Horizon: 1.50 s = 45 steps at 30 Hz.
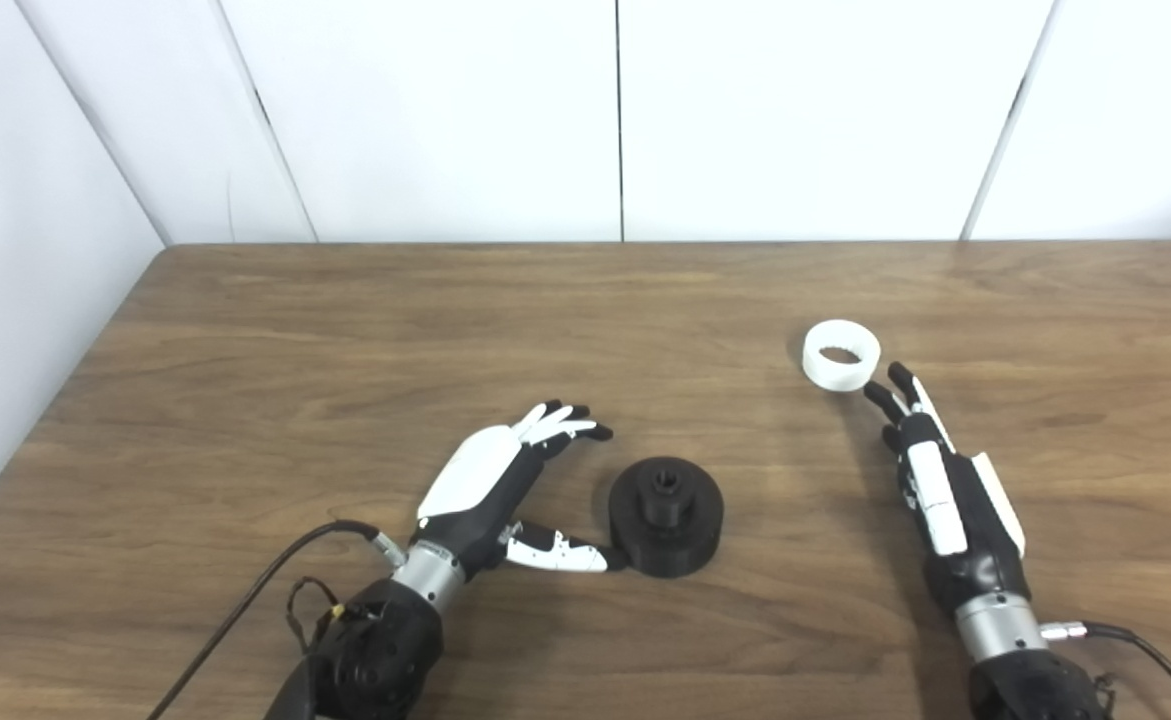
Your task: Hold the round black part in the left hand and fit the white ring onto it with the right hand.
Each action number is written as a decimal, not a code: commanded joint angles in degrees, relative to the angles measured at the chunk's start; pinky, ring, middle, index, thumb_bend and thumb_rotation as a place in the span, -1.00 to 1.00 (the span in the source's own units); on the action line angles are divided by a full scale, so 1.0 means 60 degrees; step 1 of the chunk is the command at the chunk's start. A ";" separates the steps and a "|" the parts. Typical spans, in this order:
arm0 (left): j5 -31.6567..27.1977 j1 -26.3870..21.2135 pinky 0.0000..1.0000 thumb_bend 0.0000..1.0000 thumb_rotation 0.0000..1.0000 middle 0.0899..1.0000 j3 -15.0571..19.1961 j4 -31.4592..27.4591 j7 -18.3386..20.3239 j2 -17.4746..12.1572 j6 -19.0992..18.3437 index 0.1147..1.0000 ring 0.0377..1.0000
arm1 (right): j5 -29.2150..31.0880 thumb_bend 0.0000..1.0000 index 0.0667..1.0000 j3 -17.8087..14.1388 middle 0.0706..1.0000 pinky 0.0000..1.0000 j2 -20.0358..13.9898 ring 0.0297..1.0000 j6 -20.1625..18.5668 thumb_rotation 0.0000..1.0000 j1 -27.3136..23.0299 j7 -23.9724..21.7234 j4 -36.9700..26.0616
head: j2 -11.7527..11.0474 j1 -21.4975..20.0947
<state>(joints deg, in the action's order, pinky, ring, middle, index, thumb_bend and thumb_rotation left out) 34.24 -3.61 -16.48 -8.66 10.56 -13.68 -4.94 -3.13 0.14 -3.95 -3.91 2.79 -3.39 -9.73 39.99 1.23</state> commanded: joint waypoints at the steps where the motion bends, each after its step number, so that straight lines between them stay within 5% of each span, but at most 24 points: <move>1: 0.0085 -0.0152 0.89 1.00 -0.33 0.89 -0.0166 0.0042 0.0225 0.0035 -0.0159 0.58 1.00 | 0.0001 0.23 0.97 0.0034 0.85 1.00 0.0123 1.00 0.0039 1.00 0.0290 0.0114 -0.0226 | 0.0042 0.0000; 45: -0.0136 0.0120 0.87 1.00 -0.30 0.93 -0.0759 -0.0695 0.0920 0.0002 -0.0786 0.61 1.00 | -0.0048 0.27 0.97 0.0134 0.85 1.00 0.0145 1.00 -0.0308 1.00 0.0170 0.0255 -0.0360 | 0.0363 -0.0102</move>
<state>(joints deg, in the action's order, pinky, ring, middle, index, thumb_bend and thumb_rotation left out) 34.03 -2.89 -19.79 -13.86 14.26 -13.84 -9.57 -3.31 0.68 -3.79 -4.91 2.64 -2.22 -10.18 42.10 0.62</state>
